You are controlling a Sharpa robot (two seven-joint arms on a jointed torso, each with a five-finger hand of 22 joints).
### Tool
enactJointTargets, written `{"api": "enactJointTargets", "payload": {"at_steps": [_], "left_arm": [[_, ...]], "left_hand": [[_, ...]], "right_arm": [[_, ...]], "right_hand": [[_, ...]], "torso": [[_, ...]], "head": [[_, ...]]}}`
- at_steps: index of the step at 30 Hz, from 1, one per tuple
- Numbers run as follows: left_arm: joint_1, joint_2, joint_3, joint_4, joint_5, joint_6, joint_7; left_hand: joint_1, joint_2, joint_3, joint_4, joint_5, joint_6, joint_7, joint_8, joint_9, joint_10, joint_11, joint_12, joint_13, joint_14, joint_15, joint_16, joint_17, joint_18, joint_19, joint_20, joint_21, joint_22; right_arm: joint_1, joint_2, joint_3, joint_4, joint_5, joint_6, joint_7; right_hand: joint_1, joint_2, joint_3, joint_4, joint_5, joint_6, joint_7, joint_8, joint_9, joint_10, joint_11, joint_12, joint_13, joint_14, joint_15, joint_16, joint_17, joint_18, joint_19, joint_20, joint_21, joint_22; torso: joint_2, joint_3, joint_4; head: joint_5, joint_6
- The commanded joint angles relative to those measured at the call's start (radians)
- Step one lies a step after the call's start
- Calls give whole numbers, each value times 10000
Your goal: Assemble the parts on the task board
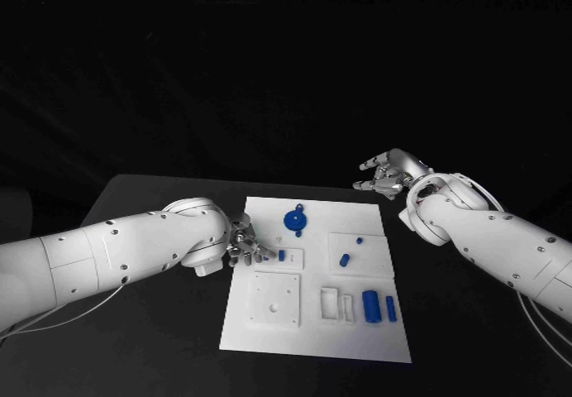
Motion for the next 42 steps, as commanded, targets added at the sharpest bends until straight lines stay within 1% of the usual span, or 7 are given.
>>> {"api": "enactJointTargets", "payload": {"at_steps": [1, 8, 26, 31, 32, 38, 42], "left_arm": [[-57, 58, -34, -37, -40, 145, 11], [-58, 140, -39, -91, -26, 200, 38], [-59, 197, -72, -150, -3, 247, 27], [-59, 176, -73, -137, 7, 223, 38], [-59, 169, -73, -129, 27, 210, 47], [-59, 124, -72, -67, 205, 136, 81], [-58, 79, -70, 1, 360, 83, 86]], "left_hand": [[44, 256, -164, -297, 19, -73, 14, 36, -12, 408, 76, 23, 12, -28, 14, 39, 10, 44, 29, 45, -52, 168], [502, 899, -527, -1129, 143, -106, -11, 6, -45, 405, 57, 3, 9, -35, 13, 26, -10, 38, 28, 41, -60, 169], [924, 1365, -488, -1641, 367, -131, -47, -25, -91, 406, 40, -2, 9, -36, 13, 33, -7, 42, 21, 45, -54, 174], [1155, 1494, -271, -2005, 1411, -196, -57, -46, -105, 407, 39, -29, -7, -38, 13, 31, -9, 46, 12, 46, -49, 176], [1291, 1548, -119, -2182, 1973, -237, -39, -52, -102, 405, 48, -47, -18, -37, 16, 34, -3, 50, 7, 47, -48, 177], [1243, 1547, 339, -2663, 3295, -309, 34, 9, -31, 415, 66, -72, -45, -23, 36, 66, 47, 88, 1, 65, -11, 190], [809, 1521, 872, -3123, 3759, -309, 44, 128, 98, 422, 62, -44, -67, -10, 44, 105, 110, 138, -31, 86, 71, 191]], "right_arm": [[-6, 9, 3, 11, -57, 52, 83], [-7, 14, 3, 12, -57, 70, 78], [-7, -4, 3, 22, -58, 106, 61], [-7, -17, 3, 29, -58, 114, 59], [-7, -19, 3, 31, -58, 118, 59], [-7, -24, 3, 31, -58, 137, 59], [-8, -26, 3, 22, -58, 160, 61]], "right_hand": [[-102, 13, 40, -7, 49, 69, 13, 24, 1, -58, -15, -27, -13, -23, 17, -66, -15, 134, 495, 39, -64, -8], [-102, 13, 40, -7, 49, 69, 13, 24, 1, -58, -15, -27, -13, -23, 17, -66, -15, 134, 495, 39, -64, -8], [-107, 13, 46, -6, 57, 79, 12, 25, 2, -49, -15, -12, -1, -22, 16, -60, -10, 133, 496, 38, -54, -8], [-113, 11, 60, -8, 119, 97, 11, 25, 3, -37, -18, 6, 14, -22, 16, -52, -4, 131, 496, 37, -32, -5], [-113, 11, 61, -8, 123, 97, 11, 25, 3, -37, -18, 6, 15, -22, 16, -53, -5, 131, 496, 37, -31, -5], [-114, 4, 75, -15, 248, 102, 11, 25, 3, -35, -20, 7, 17, -22, 13, -52, -4, 131, 495, 35, -34, -8], [-122, 0, 80, -15, 302, 102, 10, 26, 3, -35, -21, 6, 17, -22, 11, -52, -4, 130, 494, 34, -34, -8]], "torso": [[0, -3, -2], [6, 0, -2], [3, 3, 0], [3, 1, 1], [1, -1, 2], [0, -2, 6], [-2, -1, 4]], "head": [[-10, 2], [-16, -3], [-52, 15], [-50, 14], [-47, 13], [-44, 15], [-41, 15]]}}
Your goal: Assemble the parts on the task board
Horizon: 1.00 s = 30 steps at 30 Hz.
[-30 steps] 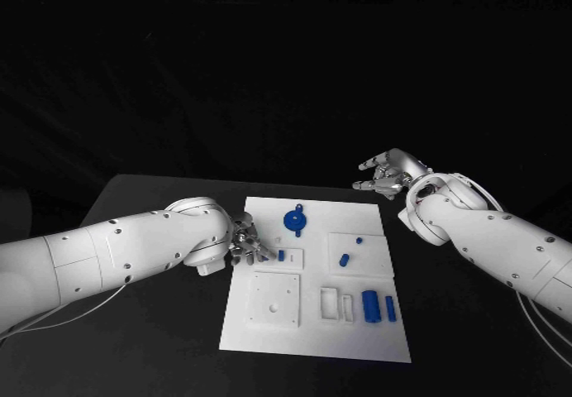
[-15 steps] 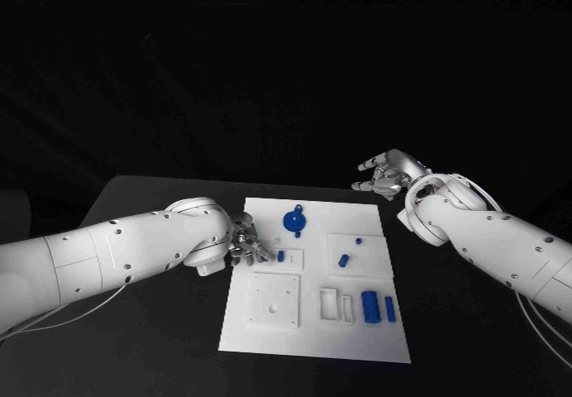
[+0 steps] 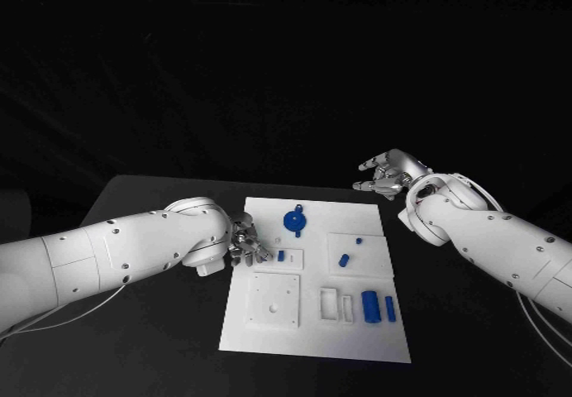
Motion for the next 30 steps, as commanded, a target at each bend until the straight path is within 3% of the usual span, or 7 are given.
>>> {"api": "enactJointTargets", "payload": {"at_steps": [1, 20, 30], "left_arm": [[-89, -10, -66, 47, 250, -13, -84], [-46, -83, -18, 166, 600, -263, -159], [182, -183, 18, 346, 659, -100, -161]], "left_hand": [[-111, 157, 1436, -1386, 195, -94, -75, 96, 140, 475, -1, -4, -19, 1, -47, 60, 29, 142, -10, 62, 84, 184], [-494, 67, 1866, -1741, 1057, -11, -106, 277, 358, 486, -26, 46, -66, 54, -53, 95, 143, 167, -53, 59, 219, 182], [-505, 72, 1996, -1922, 1106, 13, -95, 274, 379, 482, -29, 35, -91, 48, -32, 93, 156, 188, -91, 79, 263, 184]], "right_arm": [[-6, -6, 3, 6, -58, 149, 65], [-9, 37, 3, -53, -33, 242, 60], [-28, 92, 3, -91, -26, 318, 58]], "right_hand": [[-128, -2, 52, 15, 82, 93, 1, 26, 3, -28, -13, 6, 8, -22, 12, -53, -5, 130, 495, 34, -32, -9], [-141, -18, 42, 16, 119, 73, 2, 25, 2, -44, -11, -17, -7, -27, 13, -65, -12, 129, 491, 35, -45, -15], [-146, -14, 20, 16, 125, 60, 3, 24, 1, -45, -10, -20, -9, -26, 13, -64, -10, 130, 491, 35, -54, -16]], "torso": [[-4, -4, 4], [-4, -3, 2], [-9, 5, 19]], "head": [[3, 4], [58, 62], [131, 105]]}}
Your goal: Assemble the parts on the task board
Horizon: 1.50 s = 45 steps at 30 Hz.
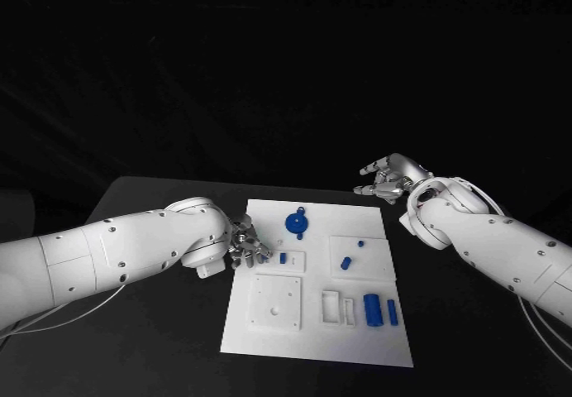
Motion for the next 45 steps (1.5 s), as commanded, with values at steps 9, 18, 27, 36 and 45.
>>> {"api": "enactJointTargets", "payload": {"at_steps": [9, 18, 27, 36, 45], "left_arm": [[243, -28, 34, 226, 183, 334, 68], [367, 53, 149, -36, 652, 1213, 113], [633, 771, 198, -1627, 1839, 3806, 17], [791, 1487, 173, -2781, 2088, 5170, -201], [837, 1918, 158, -3147, 1496, 5144, -204]], "left_hand": [[82, -4, 1569, -1680, -2, 165, 13, -20, -27, 460, -11, 6, -23, -33, 11, 61, 7, 221, -99, 76, 65, 190], [136, 63, 1603, -1739, -91, 172, 37, -79, -70, 433, 11, -50, -33, -107, 35, 2, -96, 221, -173, 97, 70, 191], [-86, 215, 1792, -1957, 216, 7, 41, -64, 925, 384, 26, -176, 41, -273, 40, 13, -182, 214, -364, 92, 213, 198], [-1112, -480, 4913, -2095, -1020, -111, 1, -116, 3126, 320, -8, -134, 180, -320, -5, 115, -197, 283, -511, 40, 606, 207], [-1196, -589, 5055, -2141, -632, 152, -46, -492, 3814, 366, -23, -12, 237, -252, -15, 308, 15, 326, -584, 38, 873, 197]], "right_arm": [[-25, 75, 3, -40, -12, 248, 63], [-41, 105, 3, -72, 14, 258, 86], [-48, 152, 2, -116, 38, 297, 95], [-49, 176, 1, -136, 41, 313, 88], [-49, 206, 1, -129, 42, 309, 83]], "right_hand": [[-113, 35, 3, 26, 61, 70, 23, 23, 1, -71, -29, -26, -11, -27, 14, -67, -12, 128, 490, 36, -51, -14], [-114, 38, -2, 29, 65, 67, 23, 23, 1, -72, -29, -28, -12, -27, 15, -67, -12, 128, 490, 37, -51, -13], [-123, 53, -7, 41, 66, 75, 22, 25, 2, -72, -28, -22, -6, -29, 15, -73, -16, 127, 490, 37, -43, -8], [-99, 51, -7, 28, 68, 77, 22, 26, 2, -68, -29, -13, 2, -31, 15, -70, -13, 126, 490, 37, -41, -3], [-99, 51, -7, 28, 68, 77, 22, 26, 2, -68, -29, -13, 2, -31, 15, -70, -13, 126, 490, 37, -41, -3]], "torso": [[5, -8, -14], [8, -6, -6], [10, -7, -24], [12, 1, -13], [12, -2, -11]], "head": [[77, 55], [60, 32], [89, -31], [119, -102], [153, -182]]}}
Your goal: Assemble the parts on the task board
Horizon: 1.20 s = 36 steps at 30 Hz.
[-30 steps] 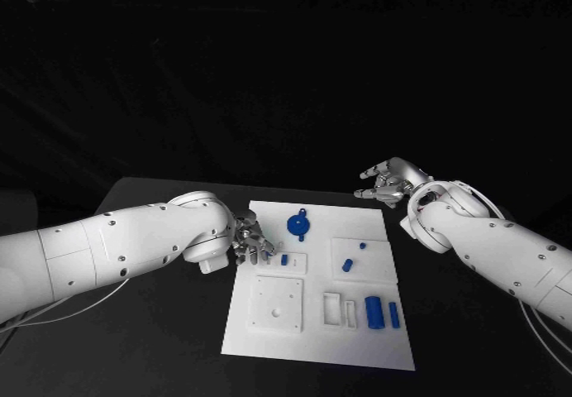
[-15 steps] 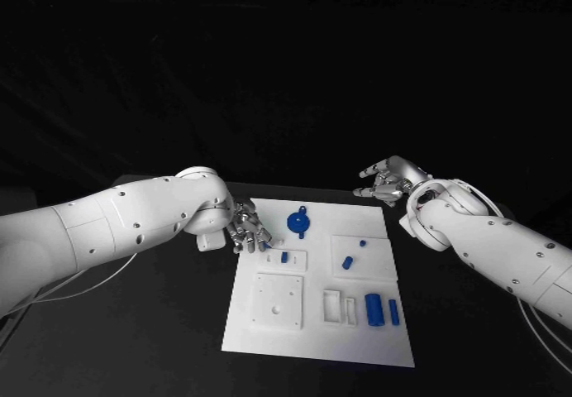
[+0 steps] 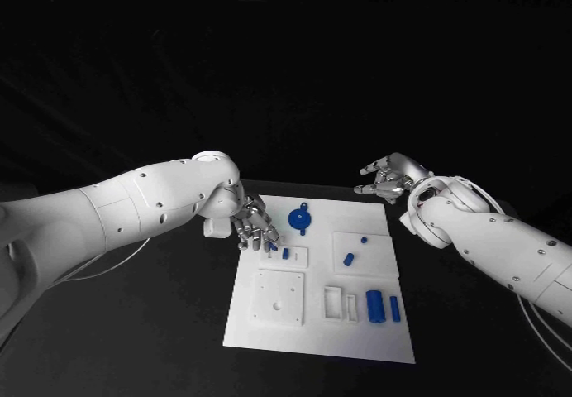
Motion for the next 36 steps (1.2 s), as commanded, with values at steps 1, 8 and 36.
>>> {"api": "enactJointTargets", "payload": {"at_steps": [1, 8, 36], "left_arm": [[36, 113, -1, -29, -368, 320, -12], [40, 130, -3, 249, -1780, -460, 221], [-67, -272, -299, 1454, -3105, -1181, 498]], "left_hand": [[-85, -49, 2343, -2273, 139, 90, -16, -43, 65, 334, -17, 47, 12, 28, -34, 47, 21, 166, -60, -15, 43, 191], [-101, -98, 2360, -2263, 237, 138, -26, -99, 140, 354, -24, 77, 17, 65, -43, 56, 29, 174, -26, -24, 75, 184], [-37, -193, 2343, -2234, 295, 352, -43, -349, 73, 389, -38, 142, -42, 124, -31, 118, 129, 190, 41, -5, 20, 182]], "right_arm": [[-4, 14, 2, 9, -5, 118, 75], [-4, 14, 2, 23, -5, 113, 75], [-4, -1, 2, 34, -5, 63, 92]], "right_hand": [[-59, 10, -6, 28, 28, 73, 14, 26, 2, -35, 5, -13, 4, -30, 15, -31, -13, 125, 490, 37, -41, -3], [-59, 10, -6, 28, 28, 73, 14, 26, 2, -35, 5, -13, 4, -30, 15, -31, -13, 125, 490, 37, -41, -3], [-54, 18, 2, 6, 23, 69, 15, 25, 2, -40, 4, -13, 6, -30, 16, -25, -7, 126, 490, 37, -49, 7]], "torso": [[0, -1, 2], [5, 0, 2], [-6, -10, 9]], "head": [[10, -33], [8, -61], [-32, -182]]}}
